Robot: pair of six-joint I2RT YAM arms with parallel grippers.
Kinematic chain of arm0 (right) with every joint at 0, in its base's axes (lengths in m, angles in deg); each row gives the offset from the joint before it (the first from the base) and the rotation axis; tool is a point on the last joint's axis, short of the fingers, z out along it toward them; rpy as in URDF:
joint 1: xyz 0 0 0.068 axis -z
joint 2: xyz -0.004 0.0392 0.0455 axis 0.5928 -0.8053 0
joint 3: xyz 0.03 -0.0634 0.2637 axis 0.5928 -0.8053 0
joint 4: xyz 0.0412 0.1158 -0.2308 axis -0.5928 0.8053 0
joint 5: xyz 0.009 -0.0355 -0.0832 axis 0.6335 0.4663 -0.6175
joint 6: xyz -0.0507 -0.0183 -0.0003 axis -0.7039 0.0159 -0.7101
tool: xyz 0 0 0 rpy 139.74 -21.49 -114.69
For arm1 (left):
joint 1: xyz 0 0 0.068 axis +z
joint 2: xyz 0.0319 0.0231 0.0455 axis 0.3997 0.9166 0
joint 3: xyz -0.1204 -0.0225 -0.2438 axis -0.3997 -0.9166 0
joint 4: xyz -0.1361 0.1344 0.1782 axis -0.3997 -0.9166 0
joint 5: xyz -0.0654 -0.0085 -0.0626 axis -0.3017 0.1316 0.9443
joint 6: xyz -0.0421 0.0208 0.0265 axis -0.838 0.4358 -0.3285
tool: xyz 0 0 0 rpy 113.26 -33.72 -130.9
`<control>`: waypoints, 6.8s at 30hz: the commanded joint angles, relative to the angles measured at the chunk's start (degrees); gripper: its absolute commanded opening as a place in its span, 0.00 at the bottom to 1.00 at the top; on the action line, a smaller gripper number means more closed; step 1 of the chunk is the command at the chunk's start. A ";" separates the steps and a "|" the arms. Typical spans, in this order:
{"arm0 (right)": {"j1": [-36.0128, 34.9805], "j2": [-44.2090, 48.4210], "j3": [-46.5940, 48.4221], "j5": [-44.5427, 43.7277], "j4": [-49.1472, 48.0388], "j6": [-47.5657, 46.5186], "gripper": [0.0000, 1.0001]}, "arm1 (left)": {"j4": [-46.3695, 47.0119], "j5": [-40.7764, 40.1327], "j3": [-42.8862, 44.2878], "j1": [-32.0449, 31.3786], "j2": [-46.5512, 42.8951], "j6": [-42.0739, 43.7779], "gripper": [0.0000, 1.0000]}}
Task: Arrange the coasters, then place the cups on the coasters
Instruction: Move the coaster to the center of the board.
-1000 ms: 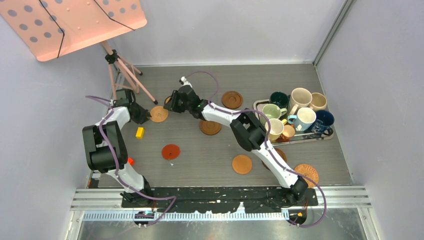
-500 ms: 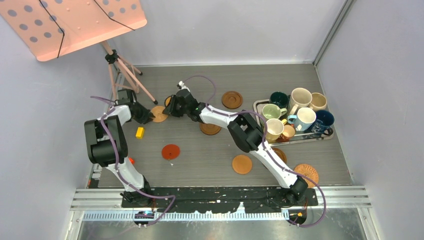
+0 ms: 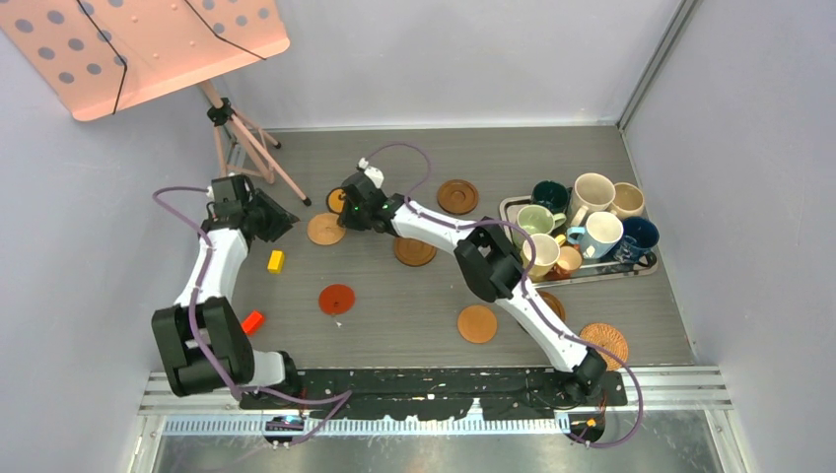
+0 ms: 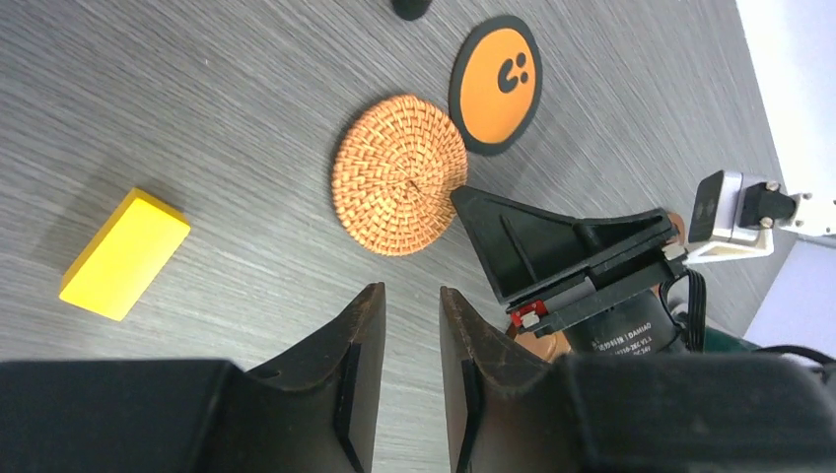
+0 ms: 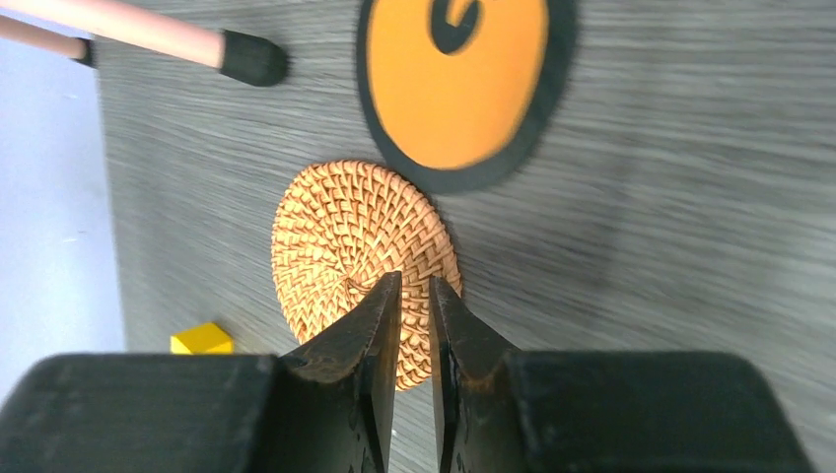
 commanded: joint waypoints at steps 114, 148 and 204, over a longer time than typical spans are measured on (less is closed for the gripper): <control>4.27 2.73 4.16 -20.63 18.89 1.22 0.18 | -23.37 -11.41 -12.66 -24.51 -49.46 20.03 0.99; -1.27 -8.45 11.76 -5.52 -15.66 11.72 0.30 | -24.92 -16.70 -12.05 -26.86 -50.21 19.59 1.00; 11.70 -7.94 8.91 5.45 -21.30 4.07 0.46 | -24.08 -19.84 -12.89 -26.84 -49.69 18.47 1.00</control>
